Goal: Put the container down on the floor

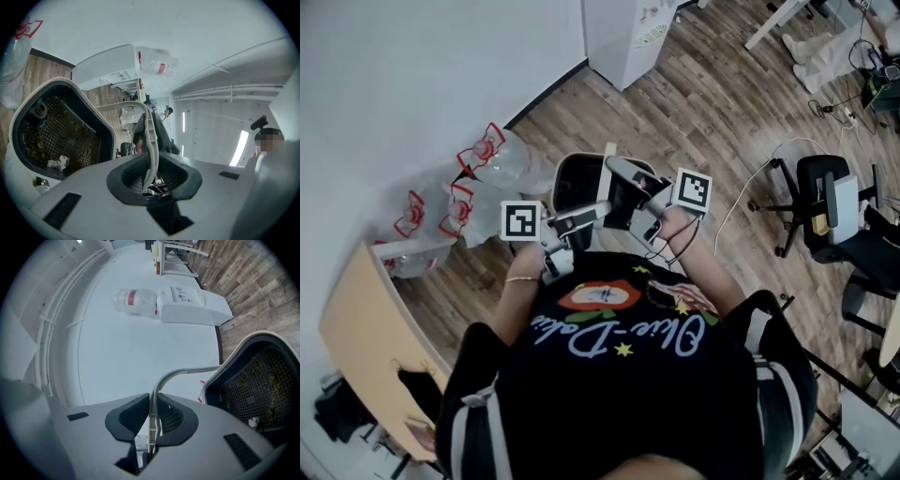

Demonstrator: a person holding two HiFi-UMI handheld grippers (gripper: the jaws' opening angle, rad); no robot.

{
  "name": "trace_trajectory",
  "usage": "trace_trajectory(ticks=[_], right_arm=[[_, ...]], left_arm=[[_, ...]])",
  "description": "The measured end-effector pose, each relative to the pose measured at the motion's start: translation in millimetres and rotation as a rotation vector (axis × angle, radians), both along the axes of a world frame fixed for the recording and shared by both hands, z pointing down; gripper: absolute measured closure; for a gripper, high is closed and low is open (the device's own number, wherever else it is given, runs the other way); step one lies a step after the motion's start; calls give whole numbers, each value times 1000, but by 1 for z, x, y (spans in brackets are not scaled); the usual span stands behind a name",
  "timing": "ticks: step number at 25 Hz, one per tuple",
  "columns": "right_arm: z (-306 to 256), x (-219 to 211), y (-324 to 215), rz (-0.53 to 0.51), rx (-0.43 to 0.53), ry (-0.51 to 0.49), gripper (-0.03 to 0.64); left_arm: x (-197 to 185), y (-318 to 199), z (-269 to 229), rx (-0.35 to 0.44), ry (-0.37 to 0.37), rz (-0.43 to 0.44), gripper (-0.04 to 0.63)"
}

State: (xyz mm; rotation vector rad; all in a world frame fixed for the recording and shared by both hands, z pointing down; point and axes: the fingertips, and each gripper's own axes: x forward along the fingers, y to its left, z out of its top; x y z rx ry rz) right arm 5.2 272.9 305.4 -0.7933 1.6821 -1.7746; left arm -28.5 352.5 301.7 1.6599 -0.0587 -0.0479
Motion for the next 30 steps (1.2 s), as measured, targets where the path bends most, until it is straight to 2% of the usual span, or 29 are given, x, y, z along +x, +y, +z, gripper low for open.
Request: trace_trajectory(ticks=[5, 8, 12, 16, 21, 25, 28, 30], right_arm=[[1, -22, -33, 22, -8, 15, 572], [0, -28, -50, 44, -13, 21, 572], [0, -38, -71, 80, -20, 27, 572], [7, -49, -105, 120, -32, 36, 572], [0, -49, -113, 142, -20, 51, 574], [-2, -50, -115, 151, -25, 53, 574], [-3, -51, -115, 130, -23, 65, 574], [-3, -53, -118, 117, -20, 75, 574]], left_arm=[[-24, -32, 1, -26, 5, 21, 529], [-33, -51, 0, 2, 6, 47, 531], [-45, -71, -2, -44, 22, 77, 529], [-57, -109, 3, -12, 42, 107, 531], [-62, -117, 2, -18, 16, 130, 531], [-63, -121, -3, 29, 33, 138, 531], [-64, -119, -1, -17, 33, 115, 531], [-64, -121, -2, -18, 48, 110, 529]])
